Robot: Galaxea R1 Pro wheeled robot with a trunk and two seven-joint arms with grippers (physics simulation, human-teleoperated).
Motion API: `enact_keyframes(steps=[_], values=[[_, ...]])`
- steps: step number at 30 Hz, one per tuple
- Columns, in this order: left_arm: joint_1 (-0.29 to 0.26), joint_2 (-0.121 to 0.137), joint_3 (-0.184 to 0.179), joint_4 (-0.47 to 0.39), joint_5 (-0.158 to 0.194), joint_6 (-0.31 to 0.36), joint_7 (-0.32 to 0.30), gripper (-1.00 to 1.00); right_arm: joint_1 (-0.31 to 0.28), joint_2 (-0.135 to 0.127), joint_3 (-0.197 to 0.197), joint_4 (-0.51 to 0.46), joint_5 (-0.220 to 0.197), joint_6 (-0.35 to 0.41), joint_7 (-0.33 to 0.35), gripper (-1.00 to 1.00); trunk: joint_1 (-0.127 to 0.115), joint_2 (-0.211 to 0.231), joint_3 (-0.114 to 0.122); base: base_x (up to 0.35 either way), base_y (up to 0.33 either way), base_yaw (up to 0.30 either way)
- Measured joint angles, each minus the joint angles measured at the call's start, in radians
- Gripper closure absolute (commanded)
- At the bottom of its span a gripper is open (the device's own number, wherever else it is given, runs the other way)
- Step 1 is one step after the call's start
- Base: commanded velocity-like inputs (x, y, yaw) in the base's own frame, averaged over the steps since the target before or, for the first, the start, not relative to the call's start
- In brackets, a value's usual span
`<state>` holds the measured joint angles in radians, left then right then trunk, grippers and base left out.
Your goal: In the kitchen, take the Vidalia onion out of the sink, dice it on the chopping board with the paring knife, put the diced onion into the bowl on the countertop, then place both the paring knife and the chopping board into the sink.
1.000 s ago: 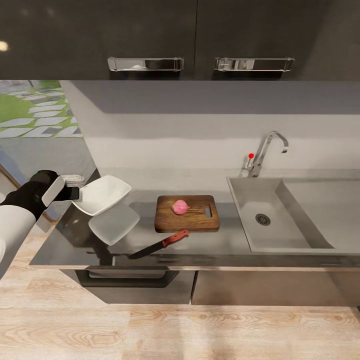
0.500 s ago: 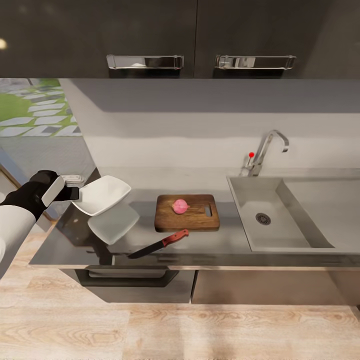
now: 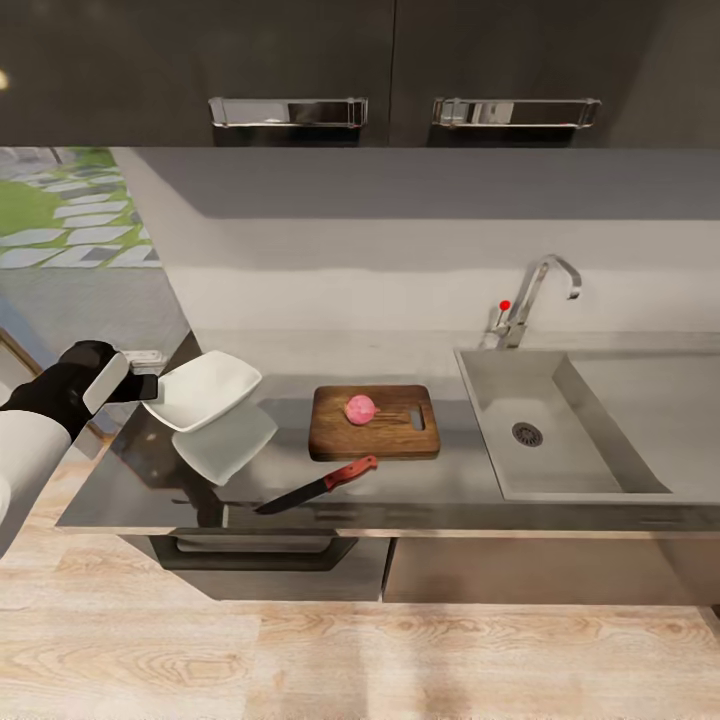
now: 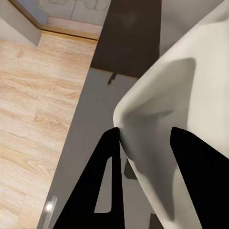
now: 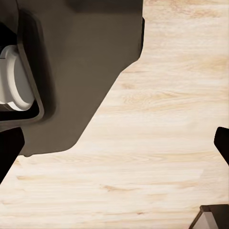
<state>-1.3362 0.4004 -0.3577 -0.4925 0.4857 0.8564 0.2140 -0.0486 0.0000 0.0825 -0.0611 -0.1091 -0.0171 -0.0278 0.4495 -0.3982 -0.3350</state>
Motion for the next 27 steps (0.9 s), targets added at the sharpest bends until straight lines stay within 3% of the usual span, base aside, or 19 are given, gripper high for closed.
enact_keyframes(steps=[27], values=[[-0.002, 0.0, 0.002, -0.011, -0.004, 0.0, 0.0, 1.0, 0.0, 0.0, 0.001, 0.0, 0.0, 0.0, 0.0, -1.0, -0.001, -0.001, -0.035, 0.0, 0.0, 0.0]])
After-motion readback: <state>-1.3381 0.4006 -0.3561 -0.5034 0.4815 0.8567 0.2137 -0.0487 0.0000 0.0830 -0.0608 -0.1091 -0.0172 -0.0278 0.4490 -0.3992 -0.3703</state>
